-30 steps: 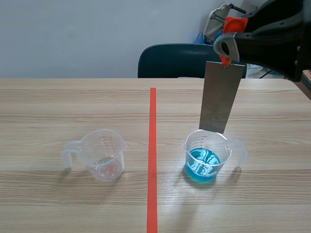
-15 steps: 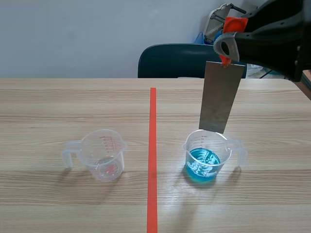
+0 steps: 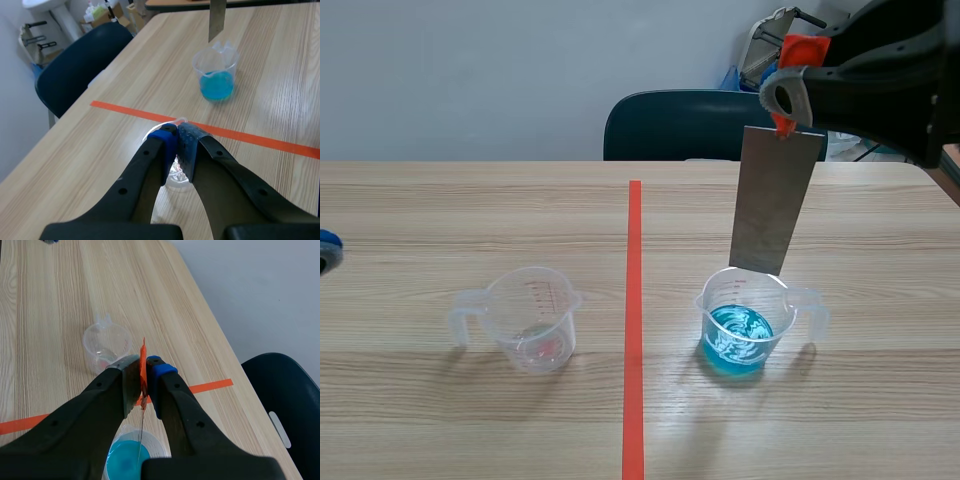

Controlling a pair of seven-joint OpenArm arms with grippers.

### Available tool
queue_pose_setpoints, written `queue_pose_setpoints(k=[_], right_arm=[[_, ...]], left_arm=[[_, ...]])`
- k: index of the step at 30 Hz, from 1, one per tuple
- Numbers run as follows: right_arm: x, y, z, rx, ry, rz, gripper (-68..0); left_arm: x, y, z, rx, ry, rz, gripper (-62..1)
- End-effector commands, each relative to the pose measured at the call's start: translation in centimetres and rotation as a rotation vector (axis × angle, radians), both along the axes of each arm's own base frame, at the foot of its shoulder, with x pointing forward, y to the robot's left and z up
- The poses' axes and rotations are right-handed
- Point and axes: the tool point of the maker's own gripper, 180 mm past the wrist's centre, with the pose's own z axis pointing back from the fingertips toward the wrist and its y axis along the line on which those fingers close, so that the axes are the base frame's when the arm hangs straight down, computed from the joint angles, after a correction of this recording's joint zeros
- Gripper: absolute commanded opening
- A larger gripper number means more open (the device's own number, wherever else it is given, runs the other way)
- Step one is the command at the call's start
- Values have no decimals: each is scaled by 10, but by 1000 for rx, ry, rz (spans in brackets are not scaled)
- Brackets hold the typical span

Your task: Do the redox reaction experiment

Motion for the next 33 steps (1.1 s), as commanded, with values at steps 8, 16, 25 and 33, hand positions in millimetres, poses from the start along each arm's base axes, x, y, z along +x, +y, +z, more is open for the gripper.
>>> queue_pose_setpoints(k=[8,16,25,33], right_arm=[[2,0,12,17,-37,5,-667],[2,0,12,17,-36,5,-667],[2,0,12,17,-37,5,-667],[2,0,12,17,-36,5,-667]], left_arm=[[11,-21,-22,-43,27,49,-592],[18,-62,-48,-22,25,27,-592],[20,-109,-48,-127,45,-8,-592],[30,-137,-56,-155,75,-14,-592]])
